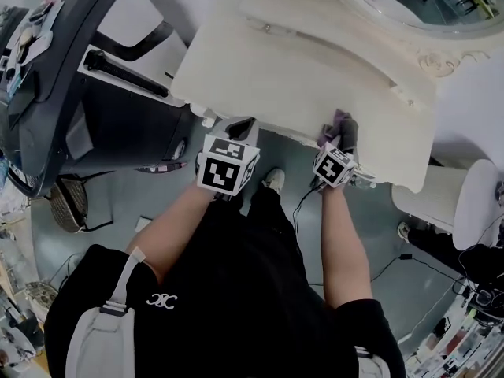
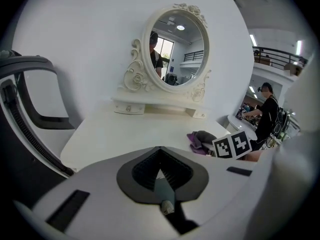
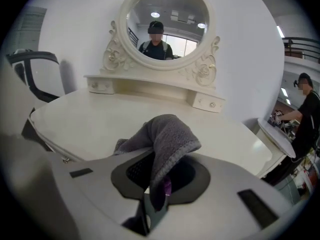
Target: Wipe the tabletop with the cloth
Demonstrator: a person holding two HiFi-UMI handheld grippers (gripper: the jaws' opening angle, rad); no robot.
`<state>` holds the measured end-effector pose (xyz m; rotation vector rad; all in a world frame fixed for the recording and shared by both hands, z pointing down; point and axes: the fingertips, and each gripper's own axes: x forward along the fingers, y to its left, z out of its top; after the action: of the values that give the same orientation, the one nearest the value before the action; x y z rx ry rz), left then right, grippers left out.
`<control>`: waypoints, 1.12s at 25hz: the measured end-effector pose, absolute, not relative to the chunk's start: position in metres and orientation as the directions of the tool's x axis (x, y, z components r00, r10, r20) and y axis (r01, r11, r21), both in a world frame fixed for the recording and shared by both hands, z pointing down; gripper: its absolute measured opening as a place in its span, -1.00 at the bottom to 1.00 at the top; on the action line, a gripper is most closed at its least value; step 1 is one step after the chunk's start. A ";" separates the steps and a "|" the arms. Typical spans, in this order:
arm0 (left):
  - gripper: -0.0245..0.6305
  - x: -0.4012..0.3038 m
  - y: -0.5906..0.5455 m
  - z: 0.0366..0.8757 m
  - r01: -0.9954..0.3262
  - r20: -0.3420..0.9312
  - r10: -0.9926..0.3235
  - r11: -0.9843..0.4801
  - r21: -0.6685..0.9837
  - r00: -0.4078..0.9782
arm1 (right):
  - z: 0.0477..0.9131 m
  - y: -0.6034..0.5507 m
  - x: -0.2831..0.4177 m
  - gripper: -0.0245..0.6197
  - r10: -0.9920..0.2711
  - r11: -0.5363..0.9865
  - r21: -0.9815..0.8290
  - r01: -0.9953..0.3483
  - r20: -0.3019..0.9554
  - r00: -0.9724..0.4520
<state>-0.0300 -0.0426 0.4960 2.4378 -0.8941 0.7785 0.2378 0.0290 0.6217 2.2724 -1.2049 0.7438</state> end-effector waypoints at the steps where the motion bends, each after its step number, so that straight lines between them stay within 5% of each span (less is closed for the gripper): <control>1: -0.93 -0.037 -0.045 0.495 -0.694 0.630 -0.453 -0.693 0.196 0.631 | 0.621 0.020 0.224 -0.75 -0.616 -0.483 0.138 -0.864 0.647 0.448; 28: -0.93 -0.251 -0.108 0.470 -0.906 0.579 -0.700 -0.363 0.216 0.418 | 0.613 -0.155 -0.114 -0.75 -0.724 0.194 0.128 -0.973 0.687 -0.054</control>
<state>-0.2506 -0.1077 0.4704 2.1708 -1.3582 0.5394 -0.1139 -0.1547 0.6132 1.5869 -1.8355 0.4987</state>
